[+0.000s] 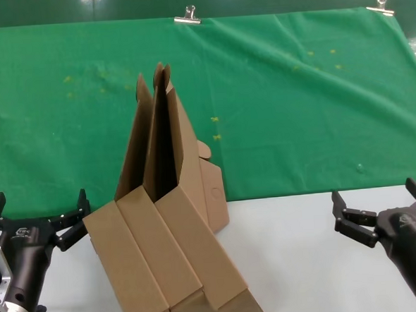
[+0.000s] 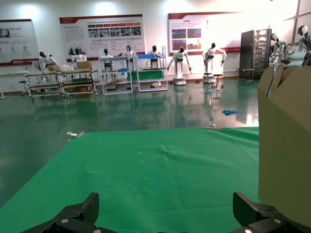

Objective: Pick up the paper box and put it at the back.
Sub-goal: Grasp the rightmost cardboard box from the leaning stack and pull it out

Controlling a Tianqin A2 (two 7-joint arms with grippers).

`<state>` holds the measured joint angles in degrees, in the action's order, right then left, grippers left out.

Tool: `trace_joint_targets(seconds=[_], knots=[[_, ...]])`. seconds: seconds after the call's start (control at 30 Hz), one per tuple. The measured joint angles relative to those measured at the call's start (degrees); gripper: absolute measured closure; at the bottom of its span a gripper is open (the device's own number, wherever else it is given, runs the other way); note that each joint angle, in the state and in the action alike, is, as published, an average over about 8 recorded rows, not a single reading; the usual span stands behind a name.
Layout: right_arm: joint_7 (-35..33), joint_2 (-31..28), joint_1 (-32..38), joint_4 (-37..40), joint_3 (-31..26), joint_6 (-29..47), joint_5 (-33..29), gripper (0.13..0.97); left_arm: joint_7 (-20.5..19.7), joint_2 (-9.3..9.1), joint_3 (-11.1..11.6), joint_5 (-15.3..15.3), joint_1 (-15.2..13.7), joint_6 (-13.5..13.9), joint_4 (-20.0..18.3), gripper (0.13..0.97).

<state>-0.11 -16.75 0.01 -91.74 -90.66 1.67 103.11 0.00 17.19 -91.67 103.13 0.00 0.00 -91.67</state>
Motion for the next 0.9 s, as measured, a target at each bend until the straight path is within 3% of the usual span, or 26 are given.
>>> trace_joint_targets(seconds=[0.53, 0.7, 0.9], knots=[[0.72, -0.78, 0.22, 0.09, 0.09, 1.43, 0.85, 0.129, 0.00, 0.00, 0.00, 0.00, 0.00, 0.00, 0.00, 0.134], [-2.07, -3.45, 2.15, 1.60, 1.36, 10.22, 5.67, 0.129, 0.00, 0.00, 0.00, 0.00, 0.00, 0.00, 0.00, 0.149], [-15.56, -11.37, 7.91, 7.72, -1.20, 26.25, 18.09, 0.129, 0.00, 0.00, 0.00, 0.00, 0.00, 0.00, 0.00, 0.189]])
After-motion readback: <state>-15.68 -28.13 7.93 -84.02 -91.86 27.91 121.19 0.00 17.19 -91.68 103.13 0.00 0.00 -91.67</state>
